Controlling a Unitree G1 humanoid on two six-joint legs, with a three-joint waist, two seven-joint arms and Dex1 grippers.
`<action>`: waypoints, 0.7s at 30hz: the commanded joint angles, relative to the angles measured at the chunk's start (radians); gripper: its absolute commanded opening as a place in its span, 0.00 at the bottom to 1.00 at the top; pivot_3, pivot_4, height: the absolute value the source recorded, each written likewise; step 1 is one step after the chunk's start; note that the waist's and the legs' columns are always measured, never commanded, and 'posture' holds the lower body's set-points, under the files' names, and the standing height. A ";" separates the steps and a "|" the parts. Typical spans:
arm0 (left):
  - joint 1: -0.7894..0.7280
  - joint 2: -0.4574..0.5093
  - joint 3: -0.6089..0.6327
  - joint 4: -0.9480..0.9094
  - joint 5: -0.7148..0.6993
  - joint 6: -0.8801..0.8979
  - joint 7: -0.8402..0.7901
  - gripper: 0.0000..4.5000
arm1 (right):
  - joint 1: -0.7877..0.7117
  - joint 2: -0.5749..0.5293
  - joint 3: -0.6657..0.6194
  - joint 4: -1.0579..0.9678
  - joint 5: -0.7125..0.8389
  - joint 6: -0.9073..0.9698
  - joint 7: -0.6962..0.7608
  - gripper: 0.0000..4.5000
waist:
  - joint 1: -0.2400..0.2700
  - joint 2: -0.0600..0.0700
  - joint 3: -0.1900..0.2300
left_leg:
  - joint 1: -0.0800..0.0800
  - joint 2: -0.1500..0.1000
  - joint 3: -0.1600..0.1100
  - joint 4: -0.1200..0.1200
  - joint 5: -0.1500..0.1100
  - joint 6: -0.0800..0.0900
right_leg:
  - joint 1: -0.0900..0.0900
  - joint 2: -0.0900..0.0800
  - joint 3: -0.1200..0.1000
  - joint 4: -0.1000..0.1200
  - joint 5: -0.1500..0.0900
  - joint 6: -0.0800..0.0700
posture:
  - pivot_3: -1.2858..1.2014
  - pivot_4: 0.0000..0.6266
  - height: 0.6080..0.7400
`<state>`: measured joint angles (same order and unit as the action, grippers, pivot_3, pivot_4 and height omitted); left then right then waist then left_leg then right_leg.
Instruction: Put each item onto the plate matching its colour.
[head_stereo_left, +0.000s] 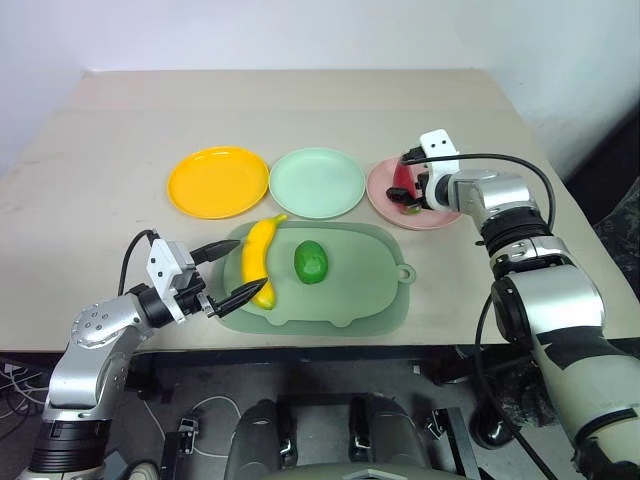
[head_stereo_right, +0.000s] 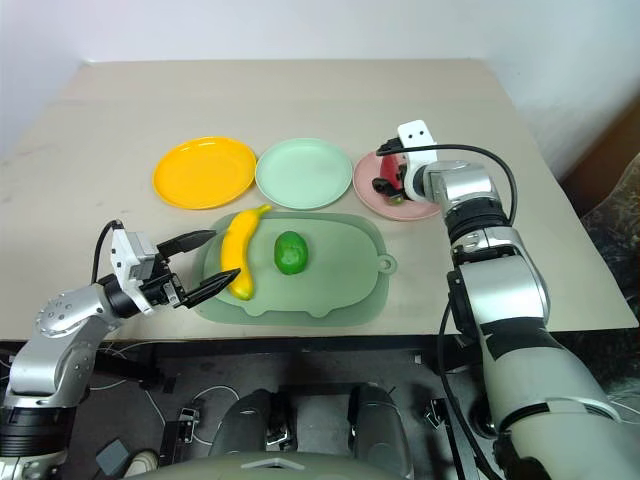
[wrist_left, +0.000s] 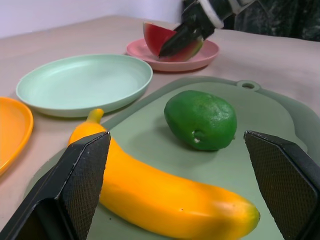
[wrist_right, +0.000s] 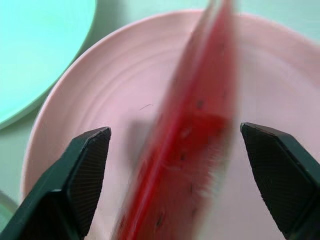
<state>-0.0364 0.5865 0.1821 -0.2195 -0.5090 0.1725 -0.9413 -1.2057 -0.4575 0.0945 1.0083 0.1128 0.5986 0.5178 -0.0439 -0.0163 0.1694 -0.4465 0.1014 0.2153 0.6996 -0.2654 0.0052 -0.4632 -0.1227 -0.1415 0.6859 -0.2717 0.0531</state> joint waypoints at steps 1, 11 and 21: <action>-0.005 0.021 0.045 -0.044 -0.044 0.015 0.000 1.00 | 0.013 -0.089 -0.051 -0.221 0.023 0.085 0.063 0.99 | 0.001 0.001 0.000 | 0.000 0.000 0.000 0.000 0.000 0.000 | 0.000 0.000 0.000 0.000 0.000 0.000 | 0.52 0.24 0.66; -0.065 0.032 0.062 0.001 -0.078 0.033 -0.020 1.00 | 0.322 -0.108 -0.198 -1.041 0.258 0.436 0.108 0.99 | 0.000 0.001 0.001 | 0.001 0.000 -0.001 -0.001 0.000 0.000 | 0.000 0.000 0.000 0.000 0.000 0.000 | 0.52 0.24 0.66; -0.094 0.062 0.069 0.025 -0.102 0.066 -0.047 1.00 | 0.564 0.048 -0.242 -1.361 0.505 0.606 0.061 0.99 | 0.005 0.000 0.000 | 0.002 0.000 -0.002 0.000 0.000 0.000 | 0.003 0.000 -0.001 -0.001 0.000 0.000 | 0.52 0.24 0.66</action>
<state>-0.1163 0.6308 0.2237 -0.1857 -0.5986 0.2366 -0.9827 -0.6473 -0.4159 -0.1370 -0.2936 0.5852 1.1918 0.5971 -0.0391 -0.0166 0.1692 -0.4449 0.1012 0.2130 0.6995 -0.2656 0.0054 -0.4604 -0.1228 -0.1424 0.6847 -0.2716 0.0529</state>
